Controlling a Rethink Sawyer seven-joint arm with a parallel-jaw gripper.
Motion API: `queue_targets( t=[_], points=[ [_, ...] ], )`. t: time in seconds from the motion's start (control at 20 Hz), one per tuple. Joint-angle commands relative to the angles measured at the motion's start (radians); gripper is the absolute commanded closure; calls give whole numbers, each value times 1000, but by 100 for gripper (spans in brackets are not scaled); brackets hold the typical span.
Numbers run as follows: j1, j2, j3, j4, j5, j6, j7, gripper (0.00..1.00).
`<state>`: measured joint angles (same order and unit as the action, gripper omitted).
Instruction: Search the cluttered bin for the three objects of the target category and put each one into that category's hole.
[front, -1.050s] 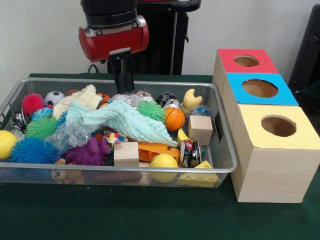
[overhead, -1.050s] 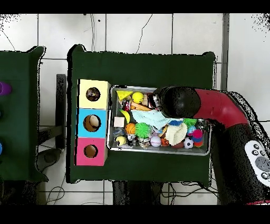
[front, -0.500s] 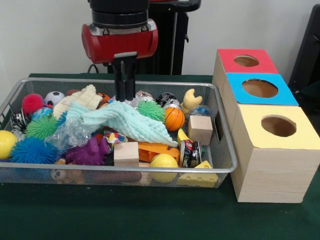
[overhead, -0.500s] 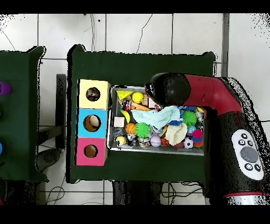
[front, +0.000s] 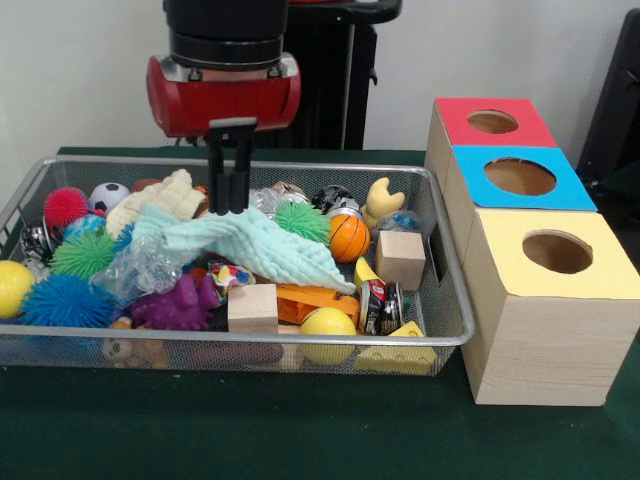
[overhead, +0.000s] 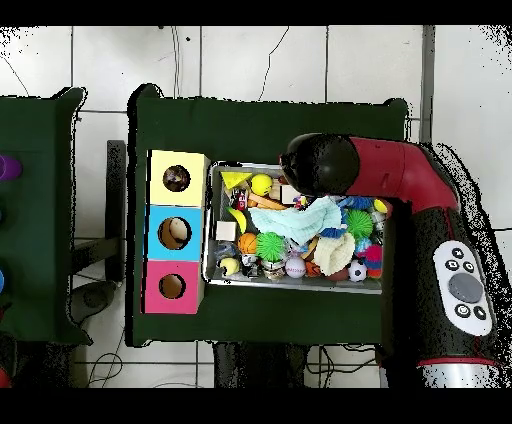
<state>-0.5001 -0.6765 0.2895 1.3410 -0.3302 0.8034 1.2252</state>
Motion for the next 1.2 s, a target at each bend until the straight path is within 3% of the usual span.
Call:
queue_targets(
  t=[0.05, 0.65, 1.2],
  points=[
    [-16, 106, -68, -41, -15, -36, 193, 100],
    [-18, 121, -85, 26, 15, -153, 210, 100],
    [8, 62, -113, 209, 86, -248, 277, 100]
  ],
)
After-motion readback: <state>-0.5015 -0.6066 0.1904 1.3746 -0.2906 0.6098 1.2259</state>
